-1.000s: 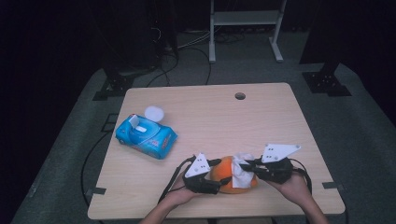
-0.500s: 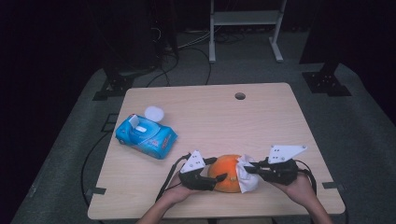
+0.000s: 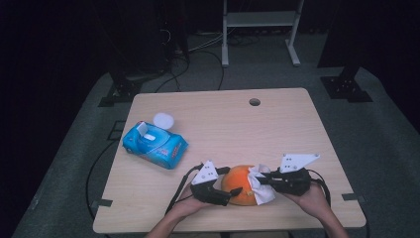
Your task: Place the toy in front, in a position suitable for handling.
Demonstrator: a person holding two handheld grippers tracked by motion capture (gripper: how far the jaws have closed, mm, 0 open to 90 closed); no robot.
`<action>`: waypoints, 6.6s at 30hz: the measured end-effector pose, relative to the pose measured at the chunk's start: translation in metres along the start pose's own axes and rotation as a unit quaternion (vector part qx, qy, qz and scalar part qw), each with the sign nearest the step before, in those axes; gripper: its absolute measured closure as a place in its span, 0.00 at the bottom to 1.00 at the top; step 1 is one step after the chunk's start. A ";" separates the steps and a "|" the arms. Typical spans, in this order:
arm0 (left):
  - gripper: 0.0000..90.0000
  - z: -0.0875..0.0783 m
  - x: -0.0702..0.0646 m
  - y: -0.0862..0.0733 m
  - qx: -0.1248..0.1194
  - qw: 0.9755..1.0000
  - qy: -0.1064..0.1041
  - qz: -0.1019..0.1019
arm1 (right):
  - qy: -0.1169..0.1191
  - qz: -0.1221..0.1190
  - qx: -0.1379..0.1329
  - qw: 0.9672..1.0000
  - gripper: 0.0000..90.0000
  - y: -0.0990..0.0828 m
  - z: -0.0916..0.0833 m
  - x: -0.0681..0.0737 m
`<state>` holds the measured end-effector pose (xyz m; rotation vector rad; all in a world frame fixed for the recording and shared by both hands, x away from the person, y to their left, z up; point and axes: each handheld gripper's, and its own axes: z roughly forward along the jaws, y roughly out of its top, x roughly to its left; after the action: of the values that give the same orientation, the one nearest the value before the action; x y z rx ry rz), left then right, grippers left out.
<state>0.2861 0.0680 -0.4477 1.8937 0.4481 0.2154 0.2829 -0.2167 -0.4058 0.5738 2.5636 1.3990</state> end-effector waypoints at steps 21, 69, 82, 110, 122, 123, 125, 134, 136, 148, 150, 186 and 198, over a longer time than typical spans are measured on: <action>0.49 0.002 -0.004 0.011 -0.021 0.995 0.071 0.062 | -0.046 0.011 -0.026 0.999 0.92 0.011 0.000 -0.008; 0.32 -0.003 0.012 -0.006 0.003 0.999 0.048 -0.012 | -0.054 0.009 -0.001 0.999 0.91 0.007 0.020 -0.002; 0.32 0.006 -0.004 -0.001 0.002 0.998 0.059 0.014 | -0.068 -0.021 -0.009 0.997 0.92 0.018 0.015 0.008; 0.48 0.001 -0.003 0.006 0.006 0.999 0.042 0.021 | -0.059 0.045 -0.039 0.996 0.92 -0.002 -0.003 -0.011; 0.26 -0.004 -0.005 0.014 0.010 0.999 0.026 0.027 | -0.046 0.013 -0.030 0.998 0.92 0.009 0.010 0.005; 0.21 -0.004 -0.004 0.014 0.007 1.000 0.025 0.014 | -0.048 0.013 -0.026 0.998 0.92 0.007 0.011 0.003; 0.19 -0.005 -0.001 0.012 0.009 1.000 0.022 0.006 | -0.049 0.023 -0.028 0.998 0.92 0.004 0.010 0.001; 0.30 0.006 -0.002 0.002 0.021 0.999 0.025 0.003 | -0.063 0.035 -0.027 0.997 0.92 -0.002 0.006 -0.006; 0.39 0.004 -0.003 0.003 0.018 0.999 0.037 0.007 | -0.068 0.032 -0.029 0.997 0.92 -0.001 0.005 -0.004; 0.44 0.004 -0.010 0.006 0.019 0.999 0.036 0.031 | -0.070 -0.032 -0.040 0.996 0.92 0.020 0.007 0.021; 0.44 0.005 -0.011 0.007 0.021 0.999 0.035 0.032 | -0.078 -0.019 -0.041 0.996 0.92 0.015 0.003 0.012; 0.20 0.003 -0.012 0.011 0.011 0.999 0.044 0.017 | -0.087 0.040 -0.032 0.995 0.92 -0.003 0.007 -0.002; 0.32 0.000 -0.002 0.005 0.027 0.999 0.036 0.022 | -0.070 0.027 -0.023 0.997 0.91 0.001 0.011 0.000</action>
<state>0.2850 0.0658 -0.4432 1.9545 0.4651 0.3056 0.2864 -0.2075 -0.4107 0.7114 2.4169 1.3774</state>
